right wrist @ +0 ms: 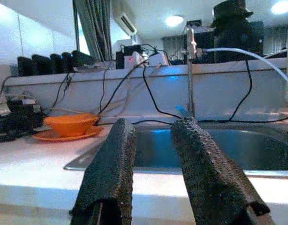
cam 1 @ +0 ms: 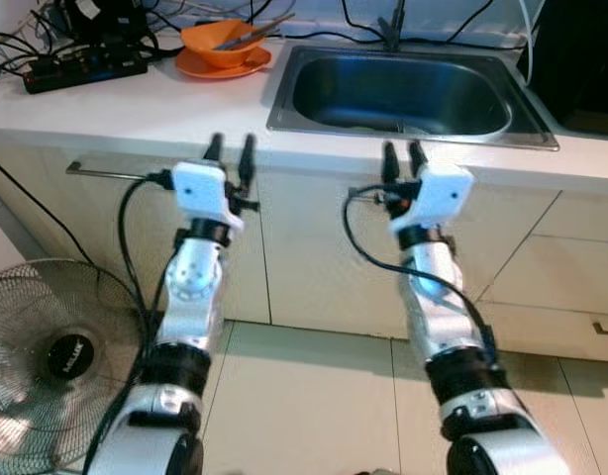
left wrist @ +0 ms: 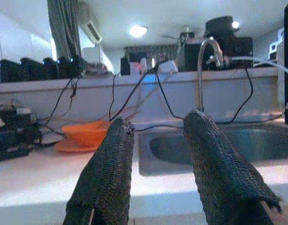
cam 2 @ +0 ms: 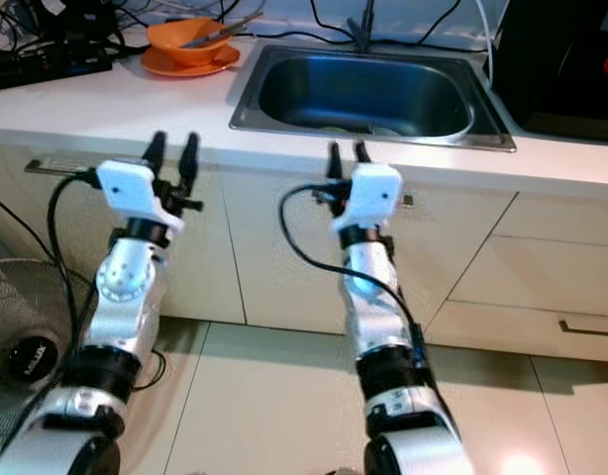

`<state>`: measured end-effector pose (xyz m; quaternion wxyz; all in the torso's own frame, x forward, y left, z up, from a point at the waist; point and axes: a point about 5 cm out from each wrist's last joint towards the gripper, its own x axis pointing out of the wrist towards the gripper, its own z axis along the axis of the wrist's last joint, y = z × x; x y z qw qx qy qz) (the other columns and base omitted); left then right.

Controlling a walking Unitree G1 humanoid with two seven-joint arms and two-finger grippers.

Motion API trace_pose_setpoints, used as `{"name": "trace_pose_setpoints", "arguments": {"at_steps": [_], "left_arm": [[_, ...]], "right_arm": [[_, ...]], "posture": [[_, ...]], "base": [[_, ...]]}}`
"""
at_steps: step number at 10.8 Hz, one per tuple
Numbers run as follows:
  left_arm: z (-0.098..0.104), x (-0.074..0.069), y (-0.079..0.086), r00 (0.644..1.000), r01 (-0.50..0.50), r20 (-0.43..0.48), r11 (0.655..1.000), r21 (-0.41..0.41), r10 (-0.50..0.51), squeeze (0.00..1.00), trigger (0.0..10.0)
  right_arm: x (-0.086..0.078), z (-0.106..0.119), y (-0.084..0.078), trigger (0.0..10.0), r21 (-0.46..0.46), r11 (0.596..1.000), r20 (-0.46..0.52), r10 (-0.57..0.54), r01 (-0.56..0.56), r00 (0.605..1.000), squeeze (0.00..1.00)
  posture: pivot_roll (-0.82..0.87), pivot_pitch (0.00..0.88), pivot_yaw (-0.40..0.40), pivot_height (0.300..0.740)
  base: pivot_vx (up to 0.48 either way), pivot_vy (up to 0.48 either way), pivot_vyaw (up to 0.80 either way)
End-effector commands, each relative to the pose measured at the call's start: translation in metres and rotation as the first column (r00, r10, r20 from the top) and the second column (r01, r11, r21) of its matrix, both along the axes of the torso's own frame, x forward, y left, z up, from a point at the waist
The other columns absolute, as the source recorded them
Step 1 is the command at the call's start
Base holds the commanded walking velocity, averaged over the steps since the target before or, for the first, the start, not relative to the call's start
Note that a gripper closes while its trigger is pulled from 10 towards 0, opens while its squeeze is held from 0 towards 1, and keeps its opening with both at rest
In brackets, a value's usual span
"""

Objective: Kitchen organization

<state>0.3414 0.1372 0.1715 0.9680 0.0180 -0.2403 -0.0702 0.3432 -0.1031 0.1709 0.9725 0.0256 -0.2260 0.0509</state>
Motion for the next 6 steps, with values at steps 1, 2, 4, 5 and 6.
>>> {"name": "trace_pose_setpoints", "arguments": {"at_steps": [1, 2, 4, 5, 6], "left_arm": [[-0.003, -0.001, -0.001, 1.0, 0.006, -0.028, 1.0, 0.001, -0.006, 0.0, 10.0], [-0.011, 0.001, 0.001, 0.995, -0.008, -0.103, 1.0, -0.017, 0.006, 0.0, 10.0], [-0.013, 0.001, 0.002, 0.99, -0.012, -0.138, 0.999, -0.039, 0.006, 0.0, 10.0], [-0.013, 0.002, 0.002, 0.989, -0.016, -0.145, 0.999, -0.032, 0.011, 0.0, 10.0], [-0.013, 0.002, 0.001, 0.989, -0.016, -0.148, 0.999, -0.032, 0.011, 0.0, 10.0]], "right_arm": [[-0.001, -0.001, 0.0, 10.0, -0.002, 1.0, -0.011, -0.001, 0.001, 1.0, 0.0], [-0.001, -0.006, 0.007, 10.0, -0.004, 1.0, -0.051, 0.023, -0.023, 0.998, 0.0], [-0.002, -0.009, 0.009, 10.0, 0.008, 1.0, -0.076, 0.029, -0.028, 0.997, 0.0], [-0.001, -0.011, 0.007, 10.0, 0.018, 1.0, -0.104, 0.014, -0.012, 0.994, 0.0], [0.0, -0.011, 0.007, 10.0, 0.025, 1.0, -0.114, 0.015, -0.013, 0.993, 0.0]], "posture": [[-0.01, 0.0, 0.022, 0.74], [-0.01, 0.0, 0.023, 0.74], [0.0, 0.0, 0.024, 0.74], [0.0, 0.012, 0.021, 0.74], [0.0, 0.02, 0.02, 0.74]], "base": [[0.0, 0.0, 0.0], [0.0, 0.0, 0.0], [0.0, 0.369, 0.0], [0.0, 0.48, -0.49], [0.0, 0.48, -0.8]]}}
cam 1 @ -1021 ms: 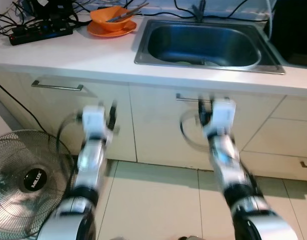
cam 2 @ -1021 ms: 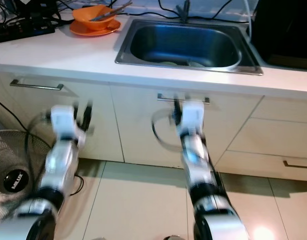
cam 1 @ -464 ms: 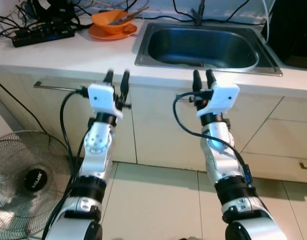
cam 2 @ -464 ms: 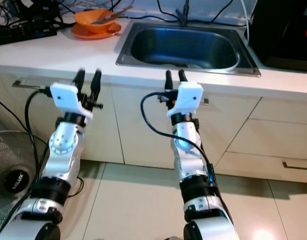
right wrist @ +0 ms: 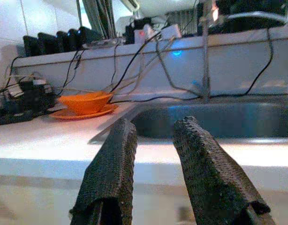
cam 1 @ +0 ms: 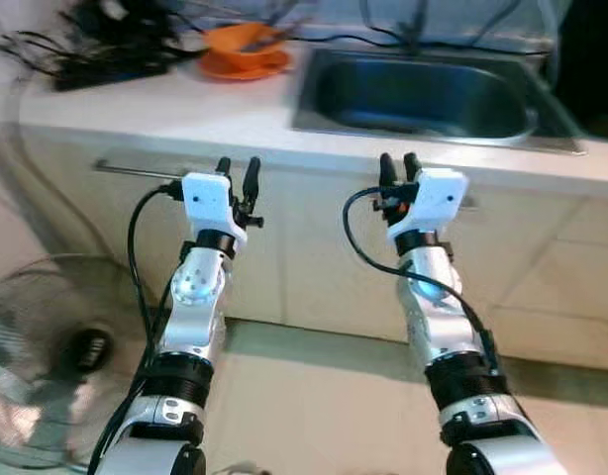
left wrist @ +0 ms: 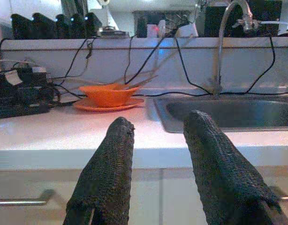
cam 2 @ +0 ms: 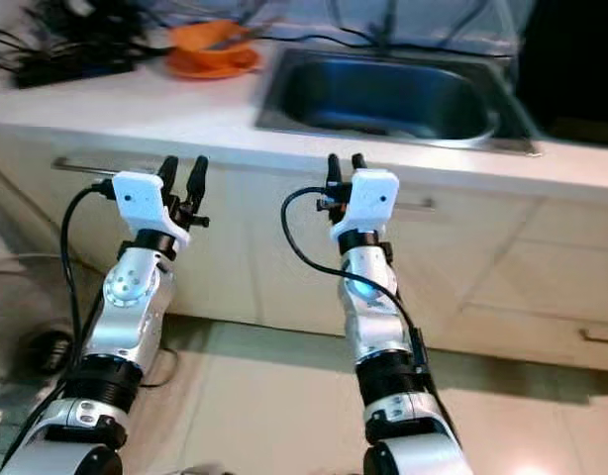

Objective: Kitchen organization

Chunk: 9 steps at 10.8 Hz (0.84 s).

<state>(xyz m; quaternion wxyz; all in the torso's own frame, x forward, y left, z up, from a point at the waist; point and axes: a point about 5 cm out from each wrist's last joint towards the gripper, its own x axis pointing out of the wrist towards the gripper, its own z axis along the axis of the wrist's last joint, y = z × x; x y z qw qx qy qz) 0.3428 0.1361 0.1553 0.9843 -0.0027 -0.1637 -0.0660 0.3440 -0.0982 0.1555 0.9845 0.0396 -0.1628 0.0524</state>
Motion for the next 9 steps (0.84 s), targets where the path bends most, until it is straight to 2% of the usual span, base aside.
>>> {"name": "trace_pose_setpoints", "arguments": {"at_steps": [1, 3, 6, 8, 9], "left_arm": [[0.0026, -0.0004, 0.0017, 1.0, -0.009, 0.0, 1.0, 0.001, 0.009, 0.0, 10.0], [0.0043, 0.0002, 0.0035, 1.0, -0.016, -0.004, 1.0, 0.004, 0.016, 0.0, 10.0], [0.0007, 0.0004, 0.0035, 0.999, -0.036, -0.037, 0.999, 0.039, 0.037, 0.0, 10.0], [-0.0009, 0.0009, 0.0029, 0.998, -0.035, -0.059, 0.999, 0.033, 0.037, 0.0, 10.0], [0.0003, 0.0014, 0.0048, 0.998, -0.036, -0.058, 0.999, 0.024, 0.038, 0.0, 10.0]], "right_arm": [[-0.0004, 0.0046, 0.0014, 10.0, 0.014, 1.0, 0.012, 0.003, -0.003, 1.0, 0.0], [-0.0007, 0.0047, 0.0023, 10.0, 0.01, 1.0, 0.012, 0.002, -0.003, 1.0, 0.0], [-0.0013, 0.0032, 0.0068, 10.0, 0.003, 1.0, 0.001, 0.022, -0.022, 1.0, 0.0], [0.0001, 0.0028, 0.0068, 10.0, -0.003, 1.0, -0.011, 0.022, -0.022, 1.0, 0.0], [-0.0003, 0.0033, 0.011, 10.0, -0.013, 0.999, -0.009, 0.043, -0.043, 0.999, 0.0]], "posture": [[0.0, 0.023, 0.021, 0.74], [0.0, 0.035, 0.026, 0.74], [0.01, 0.042, 0.027, 0.74], [0.01, 0.048, 0.028, 0.74], [0.01, 0.048, 0.027, 0.74]], "base": [[0.0, 0.48, -0.5], [0.0, 0.48, 0.0], [0.0, 0.0, 0.0], [0.0, 0.0, 0.0], [0.364, 0.0, 0.0]]}}
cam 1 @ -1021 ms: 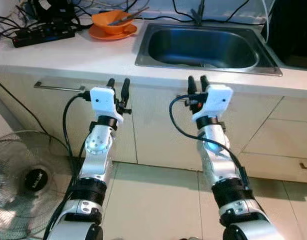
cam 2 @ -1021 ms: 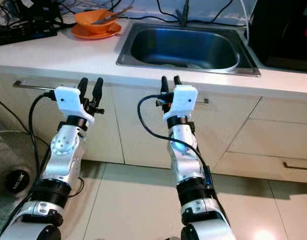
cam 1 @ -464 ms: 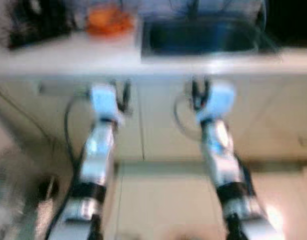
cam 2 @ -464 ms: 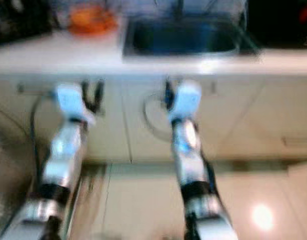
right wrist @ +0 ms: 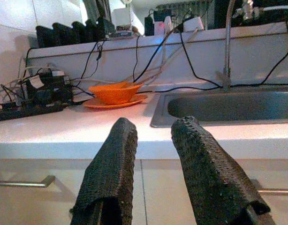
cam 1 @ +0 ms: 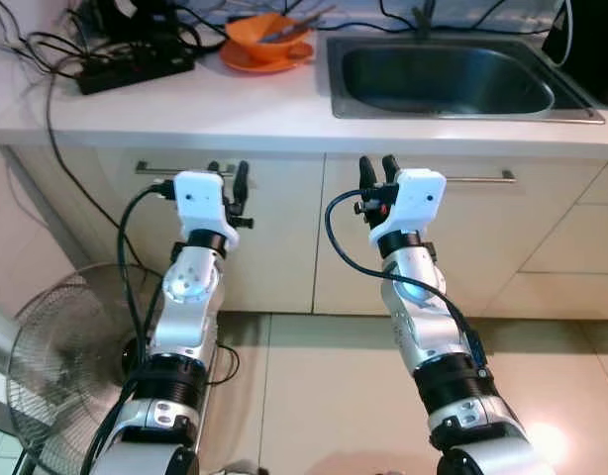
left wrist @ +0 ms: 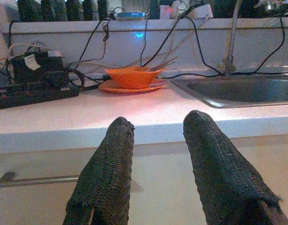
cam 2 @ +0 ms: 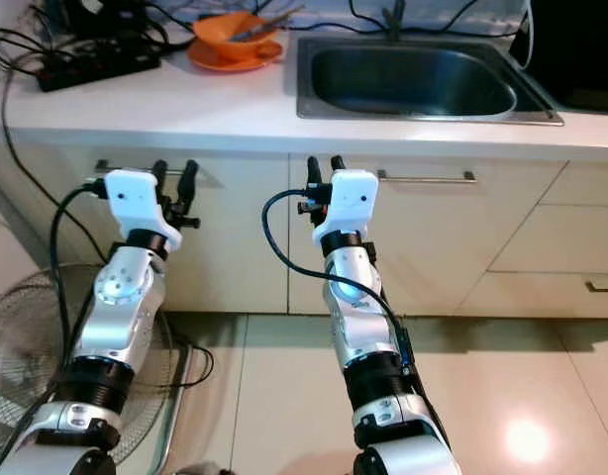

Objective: Kitchen organization

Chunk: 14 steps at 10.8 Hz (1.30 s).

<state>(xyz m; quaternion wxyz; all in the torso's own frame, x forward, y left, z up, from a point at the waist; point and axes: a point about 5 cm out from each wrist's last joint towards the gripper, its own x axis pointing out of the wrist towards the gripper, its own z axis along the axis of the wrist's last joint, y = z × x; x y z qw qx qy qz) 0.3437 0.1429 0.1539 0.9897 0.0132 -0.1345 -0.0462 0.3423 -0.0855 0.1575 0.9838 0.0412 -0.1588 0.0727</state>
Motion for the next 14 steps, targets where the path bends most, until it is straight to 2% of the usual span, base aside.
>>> {"name": "trace_pose_setpoints", "arguments": {"at_steps": [1, 6, 8, 9, 10, 14], "left_arm": [[0.0024, 0.0005, -0.0014, 1.0, 0.007, 0.0, 1.0, -0.005, -0.007, 0.0, 10.0], [0.003, 0.0011, -0.0008, 1.0, 0.004, -0.003, 1.0, -0.008, -0.004, 0.0, 10.0], [0.0048, 0.0006, 0.0002, 1.0, 0.0, 0.01, 1.0, -0.012, 0.0, 0.0, 10.0], [0.0073, 0.0005, 0.0, 1.0, 0.002, 0.022, 1.0, -0.015, -0.002, 0.0, 10.0], [0.0078, 0.0006, 0.0002, 1.0, 0.002, 0.025, 1.0, -0.017, -0.002, 0.0, 10.0], [0.009, 0.0005, 0.0, 1.0, 0.006, 0.03, 1.0, -0.016, -0.005, 0.0, 10.0]], "right_arm": [[0.0015, 0.0007, -0.0012, 10.0, -0.008, 1.0, -0.006, 0.004, -0.004, 1.0, 0.0], [0.0029, 0.0031, -0.0025, 10.0, -0.019, 1.0, 0.002, 0.006, -0.006, 1.0, 0.0], [0.0022, 0.0052, 0.0, 10.0, -0.051, 0.998, 0.021, 0.021, -0.02, 1.0, 0.0], [0.0016, 0.0065, 0.0003, 10.0, -0.053, 0.998, 0.034, 0.023, -0.021, 0.999, 0.0], [0.0011, 0.0074, 0.0004, 10.0, -0.049, 0.999, 0.041, 0.024, -0.022, 0.999, 0.0], [0.0014, 0.0077, -0.0019, 10.0, -0.028, 0.999, 0.039, 0.016, -0.015, 0.999, 0.0]], "posture": [[0.01, 0.048, 0.027, 0.74], [0.02, 0.049, 0.025, 0.74], [0.02, 0.045, 0.024, 0.74], [0.02, 0.045, 0.024, 0.74], [0.02, 0.045, 0.025, 0.74], [0.02, 0.044, 0.031, 0.74]], "base": [[0.469, 0.0, 0.0], [0.47, 0.0, 0.0], [0.471, 0.0, 0.0], [0.472, 0.0, 0.8], [0.469, 0.0, 0.69], [0.471, 0.0, 0.0]]}}
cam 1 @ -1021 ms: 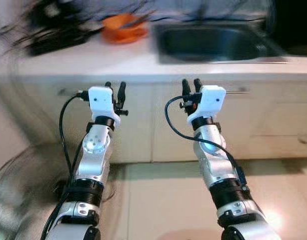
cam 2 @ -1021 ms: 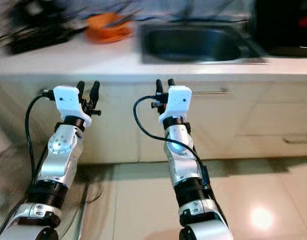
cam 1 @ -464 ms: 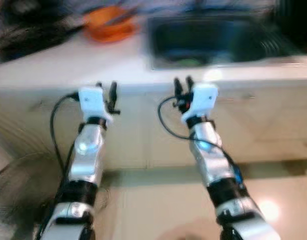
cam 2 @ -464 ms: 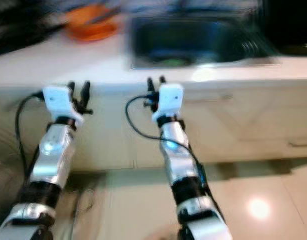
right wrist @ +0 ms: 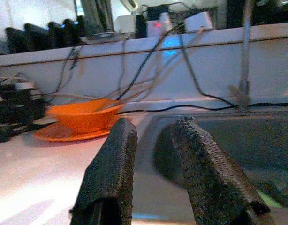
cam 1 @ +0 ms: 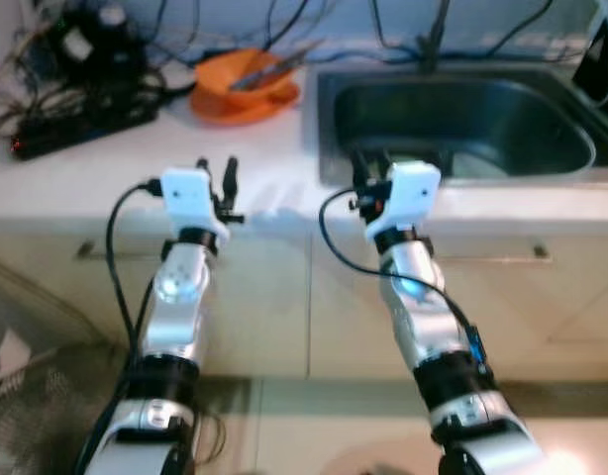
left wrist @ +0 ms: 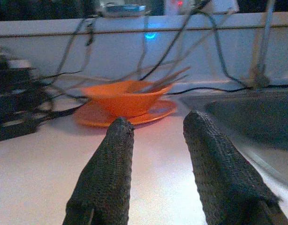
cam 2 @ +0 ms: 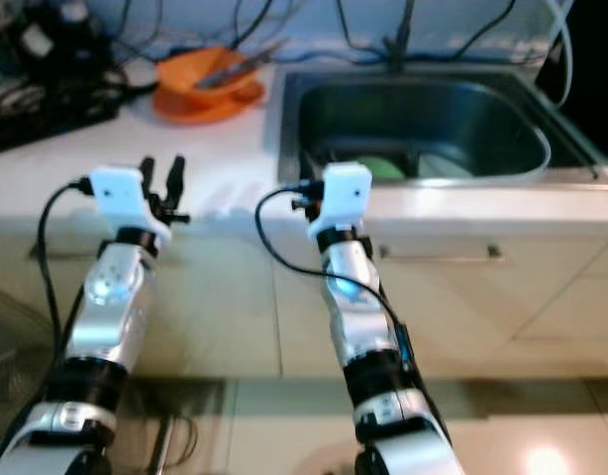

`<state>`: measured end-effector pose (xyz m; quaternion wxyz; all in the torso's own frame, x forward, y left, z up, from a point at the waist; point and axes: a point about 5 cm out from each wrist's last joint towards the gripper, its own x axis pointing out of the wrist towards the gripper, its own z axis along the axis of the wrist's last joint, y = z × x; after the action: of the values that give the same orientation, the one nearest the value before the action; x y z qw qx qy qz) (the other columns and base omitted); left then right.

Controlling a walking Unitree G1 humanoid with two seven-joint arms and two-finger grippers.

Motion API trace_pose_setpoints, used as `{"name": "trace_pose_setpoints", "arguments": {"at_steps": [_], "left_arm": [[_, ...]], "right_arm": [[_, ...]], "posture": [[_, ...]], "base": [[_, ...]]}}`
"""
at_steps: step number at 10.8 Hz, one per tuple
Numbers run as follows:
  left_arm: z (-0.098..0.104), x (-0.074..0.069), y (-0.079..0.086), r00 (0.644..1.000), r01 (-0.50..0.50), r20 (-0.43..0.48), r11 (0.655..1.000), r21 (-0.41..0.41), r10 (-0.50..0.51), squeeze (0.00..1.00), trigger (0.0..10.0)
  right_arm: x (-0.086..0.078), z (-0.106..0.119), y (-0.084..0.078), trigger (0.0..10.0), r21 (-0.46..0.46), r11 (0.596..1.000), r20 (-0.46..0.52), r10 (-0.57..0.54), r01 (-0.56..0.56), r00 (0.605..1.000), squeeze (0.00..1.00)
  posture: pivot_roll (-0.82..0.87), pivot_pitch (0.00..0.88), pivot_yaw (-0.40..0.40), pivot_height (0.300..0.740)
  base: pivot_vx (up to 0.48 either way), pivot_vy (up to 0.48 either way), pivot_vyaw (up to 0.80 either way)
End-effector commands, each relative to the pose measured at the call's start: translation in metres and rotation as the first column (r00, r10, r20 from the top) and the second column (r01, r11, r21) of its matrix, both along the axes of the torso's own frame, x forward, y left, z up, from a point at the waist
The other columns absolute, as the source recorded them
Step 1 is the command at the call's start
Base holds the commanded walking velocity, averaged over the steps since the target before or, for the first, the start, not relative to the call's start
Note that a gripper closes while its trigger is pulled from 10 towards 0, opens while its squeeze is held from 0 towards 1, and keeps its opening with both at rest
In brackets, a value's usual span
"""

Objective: Kitchen organization

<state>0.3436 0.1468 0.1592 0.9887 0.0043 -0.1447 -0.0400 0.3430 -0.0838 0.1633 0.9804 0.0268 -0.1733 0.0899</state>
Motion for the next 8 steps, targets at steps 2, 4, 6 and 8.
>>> {"name": "trace_pose_setpoints", "arguments": {"at_steps": [2, 4, 6, 8], "left_arm": [[0.0043, 0.0005, -0.0036, 1.0, 0.017, 0.013, 1.0, 0.005, -0.017, 0.0, 10.0], [0.0045, 0.0006, -0.0036, 1.0, 0.017, 0.014, 1.0, 0.006, -0.017, 0.0, 10.0], [0.0047, 0.0009, -0.0046, 1.0, 0.024, 0.013, 1.0, 0.008, -0.024, 0.0, 10.0], [0.0047, 0.0009, -0.005, 0.999, 0.032, 0.011, 0.999, 0.01, -0.032, 0.0, 10.0]], "right_arm": [[0.0, 0.0025, -0.0028, 10.0, -0.007, 1.0, 0.014, -0.012, 0.012, 1.0, 0.0], [-0.0004, 0.0025, -0.0031, 10.0, 0.015, 1.0, 0.015, -0.012, 0.011, 1.0, 0.0], [-0.0004, 0.0026, -0.0037, 10.0, 0.016, 1.0, 0.015, -0.016, 0.016, 1.0, 0.0], [-0.0004, 0.0023, -0.0042, 10.0, 0.021, 1.0, 0.012, -0.02, 0.02, 1.0, 0.0]], "posture": [[0.02, 0.045, 0.031, 0.74], [0.02, 0.046, 0.031, 0.74], [0.02, 0.044, 0.034, 0.74], [0.02, 0.046, 0.035, 0.74]], "base": [[0.471, 0.0, 0.28], [0.471, 0.0, 0.29], [0.469, 0.0, 0.0], [0.471, 0.0, 0.0]]}}
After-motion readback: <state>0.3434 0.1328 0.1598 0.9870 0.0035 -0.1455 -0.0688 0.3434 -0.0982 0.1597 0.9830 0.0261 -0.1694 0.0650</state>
